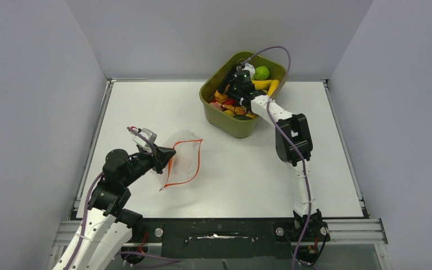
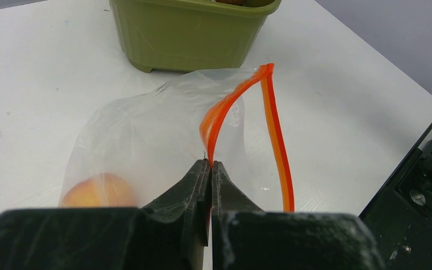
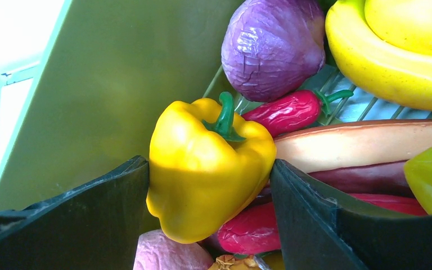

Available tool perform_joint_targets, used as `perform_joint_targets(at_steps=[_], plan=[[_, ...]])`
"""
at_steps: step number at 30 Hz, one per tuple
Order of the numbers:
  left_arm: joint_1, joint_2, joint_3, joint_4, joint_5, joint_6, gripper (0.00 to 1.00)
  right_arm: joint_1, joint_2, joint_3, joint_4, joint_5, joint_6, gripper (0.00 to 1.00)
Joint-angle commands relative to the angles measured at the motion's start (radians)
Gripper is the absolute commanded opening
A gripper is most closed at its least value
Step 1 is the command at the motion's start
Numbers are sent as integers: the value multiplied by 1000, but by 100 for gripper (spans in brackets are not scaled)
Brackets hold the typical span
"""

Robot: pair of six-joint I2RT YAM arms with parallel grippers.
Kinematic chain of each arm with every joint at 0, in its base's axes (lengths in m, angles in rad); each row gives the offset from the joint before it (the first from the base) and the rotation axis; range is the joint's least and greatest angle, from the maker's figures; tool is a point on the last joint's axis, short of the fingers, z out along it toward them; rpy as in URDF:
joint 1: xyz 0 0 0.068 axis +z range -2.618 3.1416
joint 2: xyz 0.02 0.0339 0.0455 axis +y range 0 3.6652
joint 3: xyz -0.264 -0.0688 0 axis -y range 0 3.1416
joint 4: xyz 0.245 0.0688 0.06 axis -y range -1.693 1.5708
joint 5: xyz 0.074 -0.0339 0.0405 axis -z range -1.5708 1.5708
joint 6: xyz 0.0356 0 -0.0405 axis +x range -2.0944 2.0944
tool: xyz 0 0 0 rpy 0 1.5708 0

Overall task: Place the food in the zip-top bag and seal the zipper
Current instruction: Pick up the fake vegetable from the bin.

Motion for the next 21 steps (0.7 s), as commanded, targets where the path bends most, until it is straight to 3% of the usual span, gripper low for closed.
perform_joint_targets(at_steps=[1, 6, 21], plan=[[-2, -13, 8, 47, -12, 19, 0, -14, -105, -26, 29, -7, -44, 49], [-2, -17, 7, 46, -13, 19, 0, -17, -178, -83, 54, 4, -63, 45], [-5, -13, 19, 42, -11, -14, 0, -21, -500, -341, 119, -25, -187, 45]])
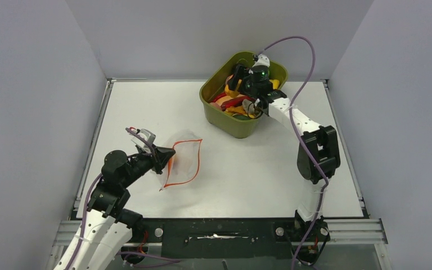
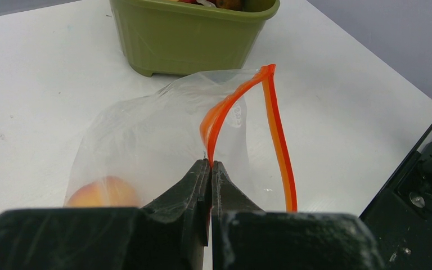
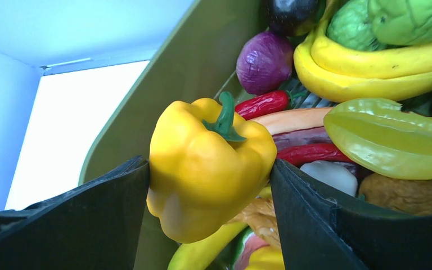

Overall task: Place the food in the zip-top bag and seal the zipper
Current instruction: Pick up the fake vegetable from the bin.

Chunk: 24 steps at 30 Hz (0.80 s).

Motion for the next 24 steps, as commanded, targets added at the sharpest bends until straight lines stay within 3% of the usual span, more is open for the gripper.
perform_joint_targets(at_steps=[1, 11, 24], plan=[[-3, 14, 26, 38, -4, -18, 0, -4, -159, -78, 105, -25, -70, 45], [-3, 84, 98, 84, -13, -144, 0, 11, -443, -323, 160, -128, -160, 44], [-3, 190, 157, 142, -19, -311, 0, 195, -747, -562, 273, -300, -407, 44]])
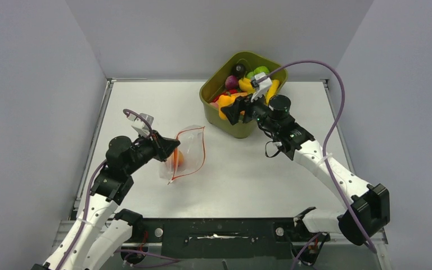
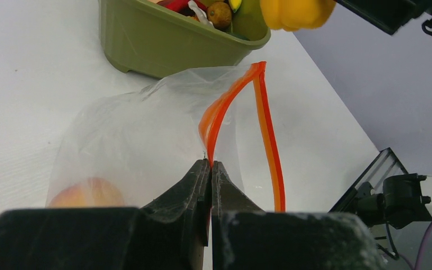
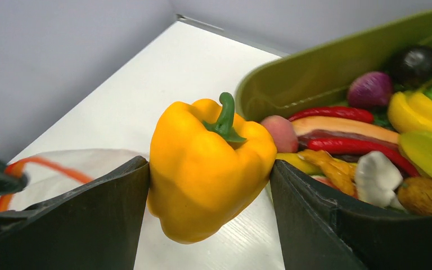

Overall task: Place the food in the zip-top bag and seal the zipper
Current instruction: Pick up the fake vegetable from the bin, then place the fake vegetable in the zipper food storage bag.

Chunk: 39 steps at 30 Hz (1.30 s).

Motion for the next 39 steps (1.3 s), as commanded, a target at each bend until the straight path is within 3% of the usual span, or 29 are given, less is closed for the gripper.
perform_joint_targets(at_steps=[1, 8, 16, 31, 39], plan=[[-3, 20, 48, 99, -5, -79, 0, 70, -88, -24, 137, -109, -130, 44], [-3, 55, 66, 92, 6, -111, 0, 193, -186, -131, 291, -221, -272, 45], [-3, 61, 79, 98, 33, -120, 0, 283, -185, -194, 412, -369, -374, 46], [-3, 35, 77, 111, 97, -164, 0, 348, -91, -240, 414, -346, -512, 47], [-3, 40, 72, 129, 110, -172, 0, 349, -48, -258, 393, -326, -543, 56]])
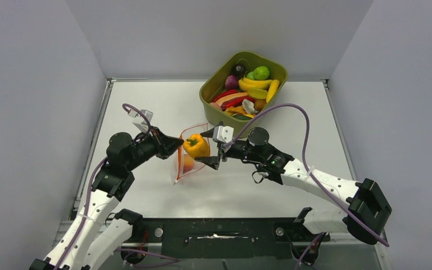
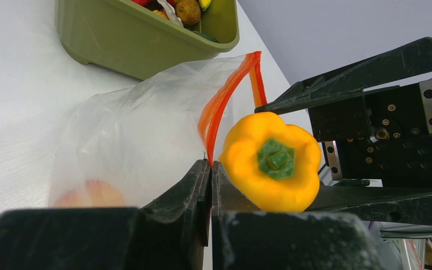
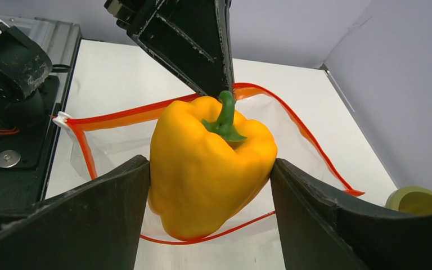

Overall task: Place the food in the zip-top bag and seal the zipper
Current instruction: Place the fake vegetable in the zipper food storage bag.

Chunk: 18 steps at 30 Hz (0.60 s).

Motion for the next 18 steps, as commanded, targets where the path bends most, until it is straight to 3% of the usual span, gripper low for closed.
perform_joint_targets(at_steps=[1, 18], plan=[[-3, -9, 48, 84, 29, -11, 0, 4, 5, 8, 52, 28, -47, 57], [-3, -17, 25, 85, 22, -3, 0, 5, -25, 34, -42, 58, -26, 90]])
